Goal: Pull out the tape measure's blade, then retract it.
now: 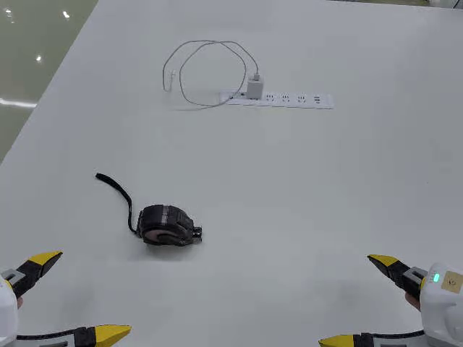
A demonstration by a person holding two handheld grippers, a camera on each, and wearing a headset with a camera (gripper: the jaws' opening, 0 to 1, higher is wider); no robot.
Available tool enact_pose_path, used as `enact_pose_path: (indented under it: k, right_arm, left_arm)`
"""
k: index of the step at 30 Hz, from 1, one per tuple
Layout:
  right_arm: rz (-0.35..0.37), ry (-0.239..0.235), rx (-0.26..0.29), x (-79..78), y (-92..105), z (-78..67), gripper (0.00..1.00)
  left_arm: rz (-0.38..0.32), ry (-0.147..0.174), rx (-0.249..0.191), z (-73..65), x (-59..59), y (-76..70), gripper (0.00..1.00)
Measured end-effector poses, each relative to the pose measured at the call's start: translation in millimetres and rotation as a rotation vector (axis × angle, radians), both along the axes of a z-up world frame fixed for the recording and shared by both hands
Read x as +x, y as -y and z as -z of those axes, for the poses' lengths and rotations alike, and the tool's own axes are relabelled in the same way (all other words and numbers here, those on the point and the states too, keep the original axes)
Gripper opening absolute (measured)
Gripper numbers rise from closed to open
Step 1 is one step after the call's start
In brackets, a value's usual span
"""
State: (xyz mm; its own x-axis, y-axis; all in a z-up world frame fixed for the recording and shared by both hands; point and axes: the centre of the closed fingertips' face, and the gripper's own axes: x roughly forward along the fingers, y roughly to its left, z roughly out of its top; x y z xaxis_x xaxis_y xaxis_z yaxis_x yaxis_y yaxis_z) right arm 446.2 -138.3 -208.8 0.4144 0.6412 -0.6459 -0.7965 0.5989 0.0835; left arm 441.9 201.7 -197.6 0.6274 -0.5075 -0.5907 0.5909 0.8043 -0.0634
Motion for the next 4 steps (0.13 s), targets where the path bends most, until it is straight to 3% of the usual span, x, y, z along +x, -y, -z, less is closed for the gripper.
enact_pose_path:
  k: [4]
  right_arm:
    - [-0.001, -0.001, 0.000, -0.3, -0.5, -0.1, 0.99]
  left_arm:
    - [-0.001, -0.001, -0.002, -0.2, -0.3, -0.3, 0.99]
